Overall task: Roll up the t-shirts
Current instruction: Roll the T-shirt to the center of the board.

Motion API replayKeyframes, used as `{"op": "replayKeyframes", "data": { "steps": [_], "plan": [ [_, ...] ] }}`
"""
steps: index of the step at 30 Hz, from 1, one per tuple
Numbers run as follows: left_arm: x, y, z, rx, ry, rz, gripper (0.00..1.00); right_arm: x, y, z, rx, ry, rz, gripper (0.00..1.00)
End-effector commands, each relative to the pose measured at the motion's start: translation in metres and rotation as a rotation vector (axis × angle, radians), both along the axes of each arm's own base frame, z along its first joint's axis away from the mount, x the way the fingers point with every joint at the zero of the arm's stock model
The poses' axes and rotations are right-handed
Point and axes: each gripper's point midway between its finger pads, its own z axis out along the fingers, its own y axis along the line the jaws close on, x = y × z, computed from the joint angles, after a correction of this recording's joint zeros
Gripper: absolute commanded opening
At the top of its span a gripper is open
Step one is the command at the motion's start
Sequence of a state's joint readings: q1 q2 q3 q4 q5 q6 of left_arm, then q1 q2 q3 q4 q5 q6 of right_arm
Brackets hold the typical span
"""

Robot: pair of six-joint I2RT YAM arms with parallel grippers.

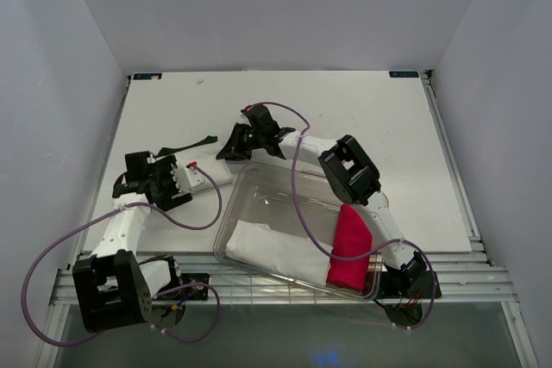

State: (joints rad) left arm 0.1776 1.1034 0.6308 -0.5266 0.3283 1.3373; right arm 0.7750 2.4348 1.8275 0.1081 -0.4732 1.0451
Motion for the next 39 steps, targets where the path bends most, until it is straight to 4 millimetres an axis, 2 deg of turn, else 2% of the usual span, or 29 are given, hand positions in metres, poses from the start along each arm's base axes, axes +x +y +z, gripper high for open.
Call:
{"op": "replayKeyframes", "data": {
  "steps": [1,10,12,13,14,16,17,20,21,22,23,24,25,26,28,29,30,34,35,37,39],
  "plan": [
    [-0.001,0.011,-0.009,0.107,-0.039,-0.024,0.98,0.007,0.004,0.030,0.052,-0.064,-0.018,0.08],
    [0.003,0.022,-0.038,0.141,-0.011,0.022,0.98,0.011,0.007,0.032,0.032,-0.094,0.004,0.08],
    [0.007,0.022,-0.043,0.135,-0.020,0.021,0.95,0.011,0.007,0.032,0.028,-0.104,0.009,0.08],
    [0.008,0.021,-0.045,0.134,-0.014,0.019,0.89,0.012,0.006,0.031,0.026,-0.102,0.010,0.08],
    [0.009,0.021,-0.045,0.131,-0.011,0.019,0.72,0.010,0.006,0.030,0.025,-0.100,0.016,0.08],
    [0.011,0.021,-0.046,0.116,0.000,0.029,0.55,0.011,0.007,0.029,0.023,-0.102,0.022,0.08],
    [0.009,0.019,-0.047,0.110,0.012,0.027,0.41,0.010,0.007,0.028,0.022,-0.102,0.024,0.08],
    [0.013,0.013,-0.039,0.074,0.018,0.007,0.26,0.011,0.007,0.034,0.028,-0.129,0.034,0.08],
    [0.017,0.012,-0.032,0.065,0.007,0.006,0.18,0.012,0.008,0.037,0.030,-0.144,0.039,0.08],
    [0.018,0.010,-0.031,0.049,0.014,0.008,0.17,0.015,0.010,0.044,0.037,-0.167,0.042,0.08],
    [0.017,0.011,-0.032,0.041,0.024,0.017,0.17,0.017,0.010,0.045,0.029,-0.194,0.049,0.13],
    [0.018,0.010,-0.031,0.032,0.031,0.026,0.28,0.018,0.009,0.045,0.015,-0.206,0.046,0.19],
    [0.020,0.010,-0.027,0.013,0.034,0.044,0.43,0.022,0.010,0.051,0.015,-0.231,0.046,0.25],
    [0.012,0.008,-0.029,-0.002,0.075,0.046,0.57,0.023,0.009,0.052,0.006,-0.258,0.056,0.38],
    [0.013,0.006,-0.018,-0.030,0.078,0.053,0.75,0.026,0.009,0.057,0.000,-0.290,0.059,0.47],
    [0.008,0.003,-0.013,-0.074,0.090,0.069,0.79,0.025,0.007,0.058,-0.010,-0.292,0.063,0.50],
    [0.008,0.002,-0.007,-0.094,0.086,0.072,0.81,0.024,0.006,0.058,-0.023,-0.307,0.072,0.60],
    [0.013,-0.002,0.031,-0.251,0.086,0.127,0.85,0.032,-0.003,0.063,-0.086,-0.371,0.051,0.66],
    [0.018,-0.004,0.052,-0.328,0.072,0.137,0.85,0.034,-0.005,0.061,-0.103,-0.376,0.042,0.69],
    [0.020,-0.007,0.067,-0.438,0.090,0.195,0.85,0.036,-0.007,0.054,-0.130,-0.394,0.051,0.75],
    [0.023,-0.008,0.081,-0.550,0.110,0.274,0.86,0.036,-0.009,0.047,-0.156,-0.385,0.064,0.76]
  ]
}}
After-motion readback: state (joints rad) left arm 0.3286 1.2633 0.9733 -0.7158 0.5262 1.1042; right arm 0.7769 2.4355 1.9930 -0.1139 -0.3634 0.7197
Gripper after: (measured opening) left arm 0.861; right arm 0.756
